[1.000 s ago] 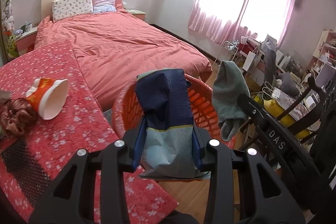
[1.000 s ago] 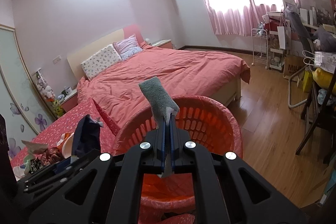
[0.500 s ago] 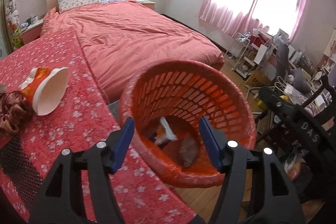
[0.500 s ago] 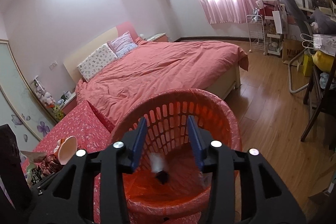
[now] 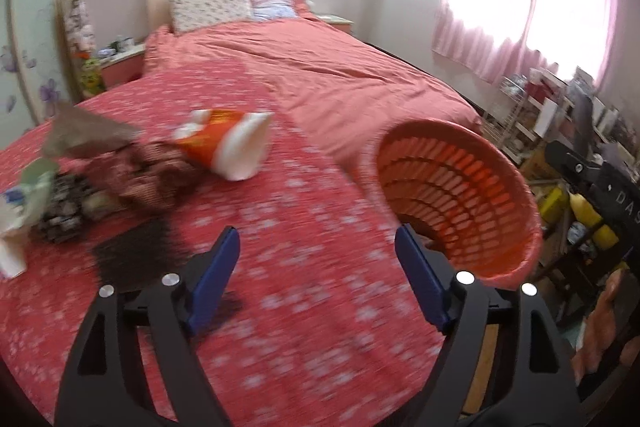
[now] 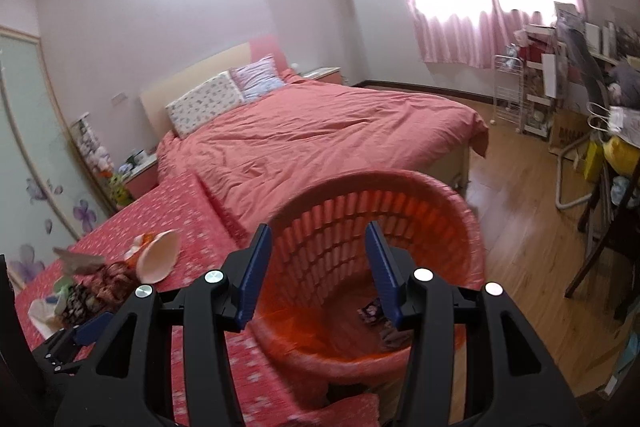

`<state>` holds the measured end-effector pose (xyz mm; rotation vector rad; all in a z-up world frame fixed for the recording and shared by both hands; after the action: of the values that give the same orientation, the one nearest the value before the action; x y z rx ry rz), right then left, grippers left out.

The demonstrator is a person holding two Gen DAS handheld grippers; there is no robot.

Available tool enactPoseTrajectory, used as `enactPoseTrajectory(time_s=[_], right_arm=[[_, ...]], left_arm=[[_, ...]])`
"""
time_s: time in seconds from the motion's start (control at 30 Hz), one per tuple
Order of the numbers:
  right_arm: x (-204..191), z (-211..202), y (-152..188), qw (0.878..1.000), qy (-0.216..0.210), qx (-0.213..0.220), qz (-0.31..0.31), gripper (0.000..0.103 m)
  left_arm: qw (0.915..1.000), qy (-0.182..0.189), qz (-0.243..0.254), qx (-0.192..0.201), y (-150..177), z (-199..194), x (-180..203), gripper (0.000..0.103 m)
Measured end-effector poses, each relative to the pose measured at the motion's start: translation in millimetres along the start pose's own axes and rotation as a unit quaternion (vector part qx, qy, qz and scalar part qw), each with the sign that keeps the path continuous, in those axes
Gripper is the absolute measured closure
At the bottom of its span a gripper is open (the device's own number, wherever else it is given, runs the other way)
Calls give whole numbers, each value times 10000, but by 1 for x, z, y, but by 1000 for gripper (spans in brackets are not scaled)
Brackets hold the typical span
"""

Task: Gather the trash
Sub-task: 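Open both tools to drop the packet and sock into the basket, then grasp the white tissue with the left tool while the right tool grasps the black mesh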

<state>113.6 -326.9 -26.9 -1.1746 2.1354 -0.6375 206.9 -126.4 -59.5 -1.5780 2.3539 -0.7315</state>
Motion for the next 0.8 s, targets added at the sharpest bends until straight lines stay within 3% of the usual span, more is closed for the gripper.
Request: enactPoseTrajectory(time_s=[0.27, 0.6, 0.8], right_arm=[[-62, 6, 22, 9963, -389, -273, -720, 46], [-167, 38, 69, 9767, -799, -977, -1737, 42], [-212, 65, 87, 9664, -830, -1359, -2020, 31]], left_arm=[[9945, -532, -870, 244, 29, -45, -96, 21], [9740, -1086, -1945, 411, 64, -83, -211, 18], [9641, -1215, -2309, 488, 71, -92, -253, 18]])
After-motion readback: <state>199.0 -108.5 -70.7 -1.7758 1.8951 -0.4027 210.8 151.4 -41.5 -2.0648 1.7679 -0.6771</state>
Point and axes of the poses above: each gripper's, at about its wrist camera, not at the fingertips, and z roughly the way its jaws point, x to its right, y to its underside, the point moved 2 cm from there along z, roughly the way its jaws point, and after that the axes turned 15 degrees about -x, right-handed, at the moved point
